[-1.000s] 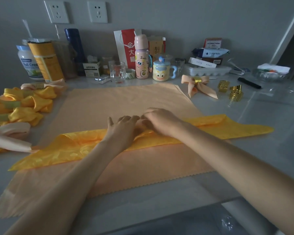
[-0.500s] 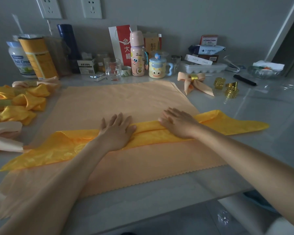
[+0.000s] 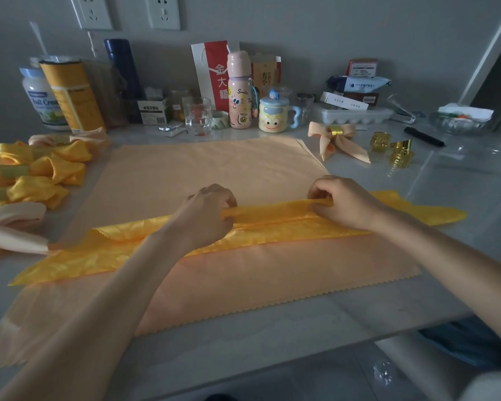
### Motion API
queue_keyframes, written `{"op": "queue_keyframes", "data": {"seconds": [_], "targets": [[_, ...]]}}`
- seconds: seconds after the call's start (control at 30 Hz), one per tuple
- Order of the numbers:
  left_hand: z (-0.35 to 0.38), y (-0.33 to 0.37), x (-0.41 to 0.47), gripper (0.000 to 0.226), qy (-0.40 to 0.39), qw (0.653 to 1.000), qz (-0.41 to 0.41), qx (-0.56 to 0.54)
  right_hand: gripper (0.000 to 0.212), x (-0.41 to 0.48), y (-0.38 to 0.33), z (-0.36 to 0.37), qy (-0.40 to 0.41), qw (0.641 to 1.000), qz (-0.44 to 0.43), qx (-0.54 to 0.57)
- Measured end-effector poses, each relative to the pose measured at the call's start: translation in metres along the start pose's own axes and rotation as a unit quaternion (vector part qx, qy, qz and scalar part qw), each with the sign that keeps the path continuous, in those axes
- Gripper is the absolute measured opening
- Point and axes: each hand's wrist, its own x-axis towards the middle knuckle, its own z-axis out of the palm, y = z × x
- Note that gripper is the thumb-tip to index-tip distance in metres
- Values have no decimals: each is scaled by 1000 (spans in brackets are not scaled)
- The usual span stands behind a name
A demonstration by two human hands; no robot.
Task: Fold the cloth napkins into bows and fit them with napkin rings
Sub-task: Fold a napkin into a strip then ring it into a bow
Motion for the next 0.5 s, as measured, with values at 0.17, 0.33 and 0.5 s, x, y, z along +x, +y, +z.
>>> {"op": "queue_keyframes", "data": {"seconds": [0.17,0.33,0.5], "targets": [[-4,11,-4,14,-48,999,-7,18,16,-10,-6,-4,-52,996,-36,-57],[-1,16,-5,34,-89,996,-22,23,21,-18,-7,-5,-89,993,-34,-62],[4,20,-8,56,-98,995,9,-9,26,-25,-9,-2,-71,995,-48,-52]]}}
